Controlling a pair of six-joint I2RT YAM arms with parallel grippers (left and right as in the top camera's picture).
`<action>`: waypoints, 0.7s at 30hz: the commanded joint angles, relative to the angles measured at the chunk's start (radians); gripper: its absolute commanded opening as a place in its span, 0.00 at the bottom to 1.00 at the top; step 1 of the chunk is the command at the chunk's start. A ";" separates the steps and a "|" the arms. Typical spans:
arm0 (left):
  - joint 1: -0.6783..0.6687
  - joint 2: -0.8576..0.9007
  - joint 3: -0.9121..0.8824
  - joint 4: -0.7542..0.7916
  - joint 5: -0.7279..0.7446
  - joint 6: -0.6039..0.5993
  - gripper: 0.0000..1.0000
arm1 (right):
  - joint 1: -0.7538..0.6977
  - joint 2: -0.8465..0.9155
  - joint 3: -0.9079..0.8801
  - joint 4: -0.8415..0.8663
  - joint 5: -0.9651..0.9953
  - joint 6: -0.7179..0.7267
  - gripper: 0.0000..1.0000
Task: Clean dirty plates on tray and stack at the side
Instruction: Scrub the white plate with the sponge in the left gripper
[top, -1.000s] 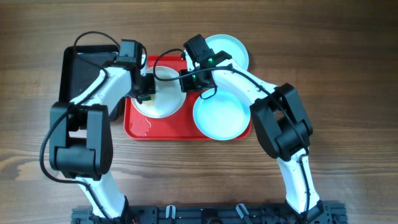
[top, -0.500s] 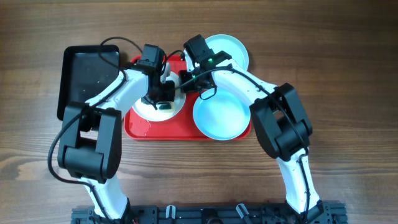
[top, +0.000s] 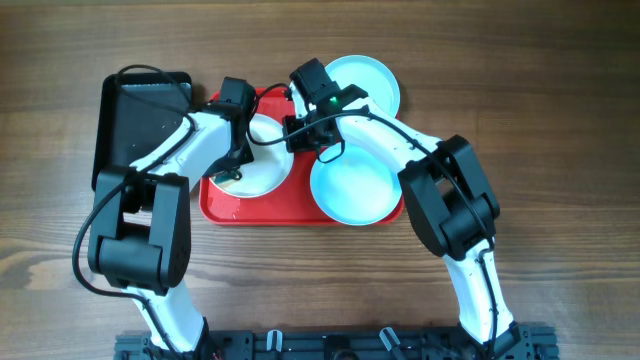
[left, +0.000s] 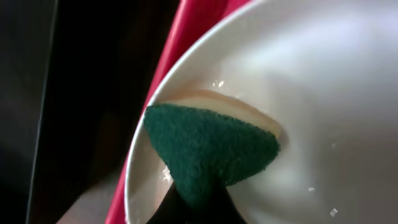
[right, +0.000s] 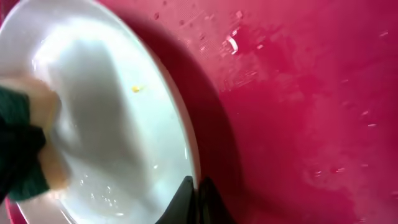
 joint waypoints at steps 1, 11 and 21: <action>0.021 0.040 -0.023 0.168 0.166 0.066 0.04 | -0.010 0.014 0.016 0.005 0.000 -0.014 0.04; -0.005 0.040 -0.023 0.341 0.595 0.225 0.04 | -0.010 0.014 0.016 0.003 0.000 -0.014 0.04; -0.063 0.040 -0.023 0.093 0.663 0.418 0.04 | -0.010 0.014 0.016 0.005 0.000 -0.014 0.04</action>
